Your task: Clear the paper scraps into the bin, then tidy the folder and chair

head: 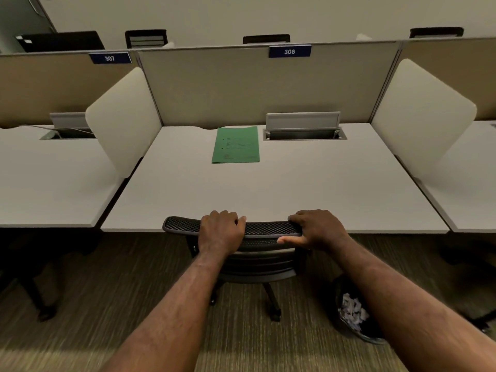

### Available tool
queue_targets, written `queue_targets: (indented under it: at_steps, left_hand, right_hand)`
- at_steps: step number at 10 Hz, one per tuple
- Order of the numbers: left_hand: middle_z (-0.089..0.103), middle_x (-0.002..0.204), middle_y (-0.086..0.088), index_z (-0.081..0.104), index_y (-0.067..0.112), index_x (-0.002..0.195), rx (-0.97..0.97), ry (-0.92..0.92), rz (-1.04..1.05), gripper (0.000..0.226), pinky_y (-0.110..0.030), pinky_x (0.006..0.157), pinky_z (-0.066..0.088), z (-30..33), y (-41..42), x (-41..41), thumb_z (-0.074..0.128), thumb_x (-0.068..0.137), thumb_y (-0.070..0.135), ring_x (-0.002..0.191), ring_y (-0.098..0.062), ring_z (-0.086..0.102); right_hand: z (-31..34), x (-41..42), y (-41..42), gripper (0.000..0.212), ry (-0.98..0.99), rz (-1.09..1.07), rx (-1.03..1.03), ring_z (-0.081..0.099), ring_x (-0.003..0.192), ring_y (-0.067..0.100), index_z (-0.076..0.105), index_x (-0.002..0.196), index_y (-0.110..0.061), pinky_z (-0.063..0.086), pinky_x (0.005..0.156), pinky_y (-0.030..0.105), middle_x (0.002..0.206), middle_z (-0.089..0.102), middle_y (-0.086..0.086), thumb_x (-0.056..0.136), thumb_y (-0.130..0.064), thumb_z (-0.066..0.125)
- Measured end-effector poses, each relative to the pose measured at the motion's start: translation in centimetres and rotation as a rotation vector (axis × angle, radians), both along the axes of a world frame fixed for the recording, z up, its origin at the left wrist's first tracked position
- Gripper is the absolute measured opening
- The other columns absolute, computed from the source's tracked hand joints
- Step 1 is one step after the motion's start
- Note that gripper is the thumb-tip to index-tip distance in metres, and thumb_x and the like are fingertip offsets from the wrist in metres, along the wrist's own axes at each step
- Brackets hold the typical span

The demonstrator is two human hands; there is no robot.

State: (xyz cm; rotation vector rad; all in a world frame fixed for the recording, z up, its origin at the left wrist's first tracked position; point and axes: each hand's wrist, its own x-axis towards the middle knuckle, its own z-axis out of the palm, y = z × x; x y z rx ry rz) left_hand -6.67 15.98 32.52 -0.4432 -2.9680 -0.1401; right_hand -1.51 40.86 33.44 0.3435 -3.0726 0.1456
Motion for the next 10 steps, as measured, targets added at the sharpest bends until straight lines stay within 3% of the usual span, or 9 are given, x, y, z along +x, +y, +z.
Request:
queue_targets:
  at_steps: [4,6,8,9,10]
  left_hand:
    - [0.067,0.081,0.001,0.068,0.022,0.086,0.003,0.028,-0.011,0.051,-0.035,0.067,0.036,0.4,0.3,-1.0,0.026,0.092,0.051,0.070,-0.017,0.048]
    - [0.067,0.081,0.002,0.067,0.023,0.086,0.026,-0.005,-0.006,0.053,-0.037,0.073,0.044,0.4,-0.2,-1.5,0.024,0.092,0.053,0.075,-0.018,0.054]
    - [0.067,0.080,0.002,0.066,0.022,0.083,0.021,0.010,-0.008,0.053,-0.036,0.070,0.042,0.4,-0.3,-1.5,0.023,0.092,0.052,0.072,-0.017,0.052]
    - [0.068,0.086,0.000,0.066,0.021,0.086,0.048,-0.040,0.000,0.054,-0.037,0.073,0.040,0.5,-0.3,-1.0,0.023,0.092,0.053,0.078,-0.018,0.054]
    - [0.064,0.110,-0.002,0.064,0.020,0.108,0.096,-0.090,0.002,0.054,-0.041,0.090,0.040,1.7,-0.2,-1.3,0.027,0.093,0.057,0.101,-0.022,0.055]
  right_hand:
    - [-0.3,-1.3,0.4,0.085,-0.005,-0.032,0.005,0.054,0.068,0.016,0.055,0.086,-0.028,0.050,0.062,0.034,0.078,0.056,-0.010,0.059,-0.100,0.020]
    - [0.0,-1.5,-0.2,0.085,-0.035,-0.030,-0.001,0.054,0.071,0.014,0.057,0.091,-0.031,0.050,0.063,0.032,0.081,0.057,-0.011,0.059,-0.100,0.020]
    - [0.5,-1.2,-0.6,0.087,-0.046,-0.057,0.010,0.055,0.073,0.014,0.058,0.097,-0.032,0.043,0.060,0.028,0.085,0.060,-0.011,0.058,-0.101,0.020]
    - [0.4,-0.9,-0.7,0.088,-0.056,-0.082,0.009,0.059,0.079,0.016,0.057,0.101,-0.033,0.045,0.062,0.029,0.091,0.061,-0.010,0.059,-0.101,0.019]
    - [1.9,-0.6,-1.3,0.097,-0.053,-0.100,-0.027,0.057,0.109,0.021,0.050,0.129,-0.029,0.049,0.086,0.037,0.121,0.061,-0.004,0.065,-0.096,0.023]
